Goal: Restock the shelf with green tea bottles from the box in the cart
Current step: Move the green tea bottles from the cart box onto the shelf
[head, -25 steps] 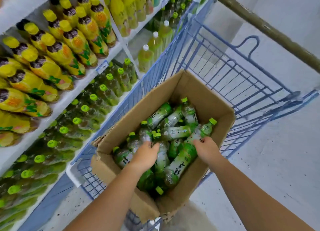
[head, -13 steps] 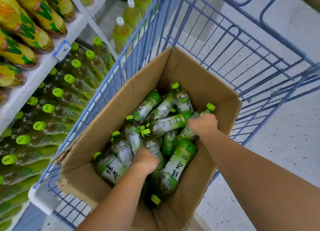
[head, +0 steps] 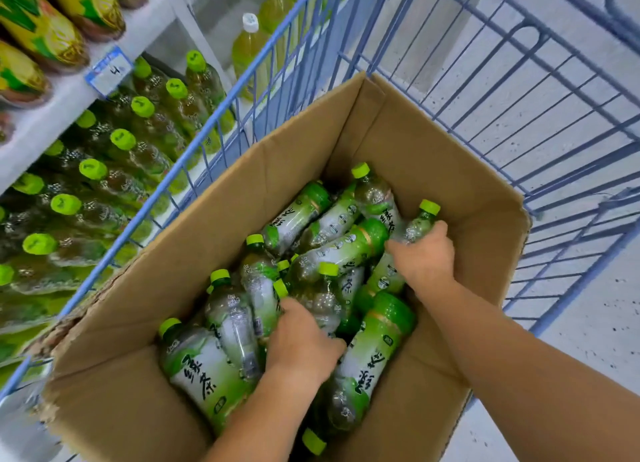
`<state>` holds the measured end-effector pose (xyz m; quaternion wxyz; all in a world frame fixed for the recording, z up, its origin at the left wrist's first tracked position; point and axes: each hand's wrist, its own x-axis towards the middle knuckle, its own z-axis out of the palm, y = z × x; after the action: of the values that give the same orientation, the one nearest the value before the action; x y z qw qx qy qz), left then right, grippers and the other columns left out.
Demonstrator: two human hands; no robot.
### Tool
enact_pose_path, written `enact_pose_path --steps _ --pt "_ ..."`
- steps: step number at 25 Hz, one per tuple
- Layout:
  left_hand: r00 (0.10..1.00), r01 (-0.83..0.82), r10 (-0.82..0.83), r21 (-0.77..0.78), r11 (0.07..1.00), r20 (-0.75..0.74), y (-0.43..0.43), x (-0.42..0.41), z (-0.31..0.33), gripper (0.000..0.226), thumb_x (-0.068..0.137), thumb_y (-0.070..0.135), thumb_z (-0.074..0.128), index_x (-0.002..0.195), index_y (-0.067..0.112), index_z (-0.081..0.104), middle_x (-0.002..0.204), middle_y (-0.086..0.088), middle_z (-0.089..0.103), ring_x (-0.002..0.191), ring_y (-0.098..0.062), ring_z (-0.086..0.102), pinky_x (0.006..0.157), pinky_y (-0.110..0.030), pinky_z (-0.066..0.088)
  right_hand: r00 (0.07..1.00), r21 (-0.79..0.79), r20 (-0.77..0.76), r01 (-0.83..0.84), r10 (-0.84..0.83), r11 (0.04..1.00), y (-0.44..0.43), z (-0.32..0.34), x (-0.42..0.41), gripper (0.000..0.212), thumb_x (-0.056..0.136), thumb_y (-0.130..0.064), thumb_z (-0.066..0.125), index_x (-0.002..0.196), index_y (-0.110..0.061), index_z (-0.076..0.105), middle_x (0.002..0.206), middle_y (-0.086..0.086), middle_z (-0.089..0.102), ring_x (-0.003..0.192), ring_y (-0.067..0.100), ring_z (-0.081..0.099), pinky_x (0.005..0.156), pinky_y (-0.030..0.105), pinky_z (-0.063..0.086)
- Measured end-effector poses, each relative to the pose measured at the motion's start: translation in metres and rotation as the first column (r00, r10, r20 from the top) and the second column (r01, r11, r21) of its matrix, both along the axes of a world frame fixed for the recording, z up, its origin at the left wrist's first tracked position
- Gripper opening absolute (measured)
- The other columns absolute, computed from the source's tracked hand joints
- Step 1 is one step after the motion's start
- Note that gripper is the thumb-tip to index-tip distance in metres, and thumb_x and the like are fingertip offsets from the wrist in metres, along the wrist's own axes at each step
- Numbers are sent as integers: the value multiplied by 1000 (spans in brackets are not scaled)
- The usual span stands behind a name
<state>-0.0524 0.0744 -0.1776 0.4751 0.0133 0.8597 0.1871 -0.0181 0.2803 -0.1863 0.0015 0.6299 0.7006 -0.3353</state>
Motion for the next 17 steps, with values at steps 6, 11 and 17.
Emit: enact_pose_path --steps 6,11,17 --pt "992 104 -100 56 993 -77 5 -13 6 57 64 47 77 103 24 42 89 7 58 89 -22 58 70 -37 52 959 -45 -245 -161 145 986 0 -2 -10 76 56 -21 93 118 -21 50 96 -14 60 89 13 62 72 24 49" --pt "983 -150 171 258 954 -62 7 -34 20 54 51 53 69 101 43 54 95 13 66 88 -10 64 73 -35 54 888 -188 -444 -221 118 957 -1 -2 -13 56 63 -16 91 112 -30 68 96 -11 75 89 8 71 91 42 57" --pt "906 -384 423 448 807 15 0 -52 42 42 54 47 74 95 40 62 80 25 72 64 7 65 59 -27 48 829 -235 -532 -340 172 910 -6 18 -28 75 62 -29 94 130 -22 63 117 -4 73 106 13 70 94 39 56"
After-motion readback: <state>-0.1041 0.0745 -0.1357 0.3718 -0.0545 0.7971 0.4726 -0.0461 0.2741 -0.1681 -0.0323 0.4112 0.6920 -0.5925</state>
